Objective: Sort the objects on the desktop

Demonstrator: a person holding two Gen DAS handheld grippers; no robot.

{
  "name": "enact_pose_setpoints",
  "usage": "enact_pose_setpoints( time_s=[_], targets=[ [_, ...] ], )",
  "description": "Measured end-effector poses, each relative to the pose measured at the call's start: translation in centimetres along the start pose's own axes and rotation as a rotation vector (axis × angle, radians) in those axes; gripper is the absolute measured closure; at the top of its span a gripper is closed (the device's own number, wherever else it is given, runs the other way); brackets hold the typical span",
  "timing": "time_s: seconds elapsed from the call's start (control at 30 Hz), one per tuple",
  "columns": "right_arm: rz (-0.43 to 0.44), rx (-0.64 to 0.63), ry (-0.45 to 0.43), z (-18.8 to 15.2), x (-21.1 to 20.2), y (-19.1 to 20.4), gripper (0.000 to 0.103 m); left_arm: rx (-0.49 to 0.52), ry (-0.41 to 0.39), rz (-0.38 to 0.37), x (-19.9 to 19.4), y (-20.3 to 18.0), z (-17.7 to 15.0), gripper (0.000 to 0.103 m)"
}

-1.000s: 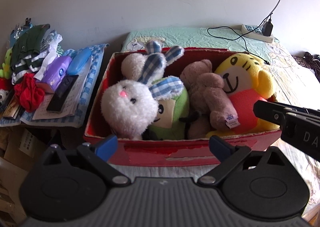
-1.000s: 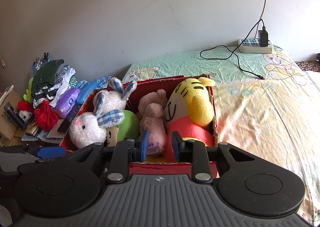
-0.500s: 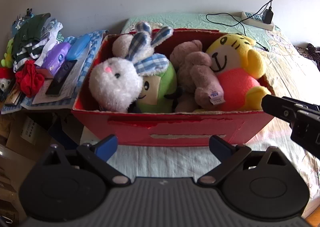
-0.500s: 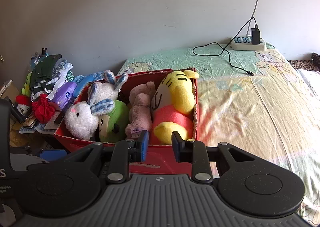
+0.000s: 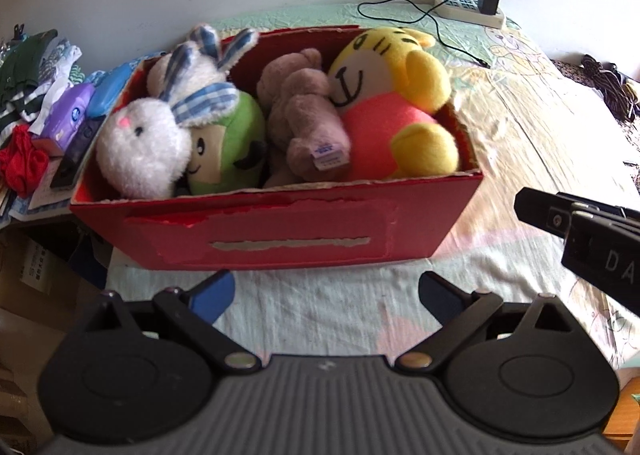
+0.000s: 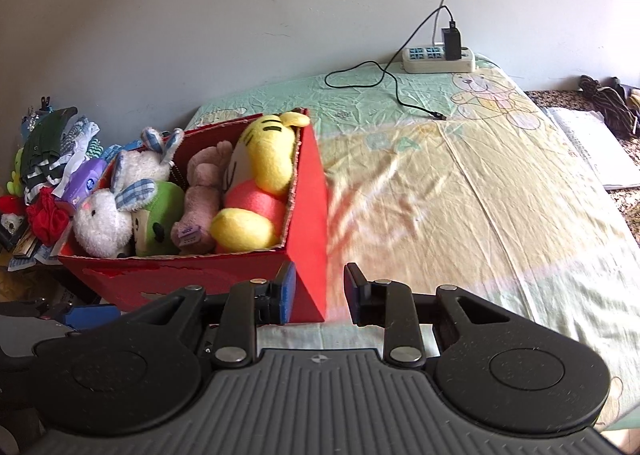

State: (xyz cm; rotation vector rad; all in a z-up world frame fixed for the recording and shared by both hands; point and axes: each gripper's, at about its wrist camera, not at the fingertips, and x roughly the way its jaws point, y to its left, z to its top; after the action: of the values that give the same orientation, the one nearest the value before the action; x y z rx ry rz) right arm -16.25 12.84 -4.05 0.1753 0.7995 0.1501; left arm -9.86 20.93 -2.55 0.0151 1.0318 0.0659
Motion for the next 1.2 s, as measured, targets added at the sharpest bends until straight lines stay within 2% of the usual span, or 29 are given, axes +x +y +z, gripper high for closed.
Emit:
enact_pose_setpoints(
  time_s=[0.2,0.4,0.6,0.7,0.97,1.2],
  targets=[
    [-0.059,0.013,0.015,-0.5,-0.1,-2.1,0.074,0.039,0.016,-0.039,0.3,-2.7,-0.2,0.004],
    [-0.116,0.026,0.038,-1.0,-0.1,-3.9,0.074,0.072,0.037,-0.026,0.7,-4.9,-0.5,0.004],
    [-0.164,0.027,0.071,-1.6,-0.1,-5.3,0.073,0.063,0.046,-0.017,0.8,-6.4,-1.0,0.004],
    [-0.167,0.03,0.078,-2.0,-0.2,-5.8,0.069,0.056,0.048,0.009,0.8,-7.0,-1.3,0.004],
    [-0.165,0.009,0.086,-2.4,0.1,-5.6,0.068,0.043,0.065,0.031,1.1,-6.9,-2.4,0.004],
    [-0.154,-0.011,0.089,-1.6,1.0,-3.3,0.068,0.041,0.066,0.049,1.2,-5.1,-2.0,0.004]
  ],
)
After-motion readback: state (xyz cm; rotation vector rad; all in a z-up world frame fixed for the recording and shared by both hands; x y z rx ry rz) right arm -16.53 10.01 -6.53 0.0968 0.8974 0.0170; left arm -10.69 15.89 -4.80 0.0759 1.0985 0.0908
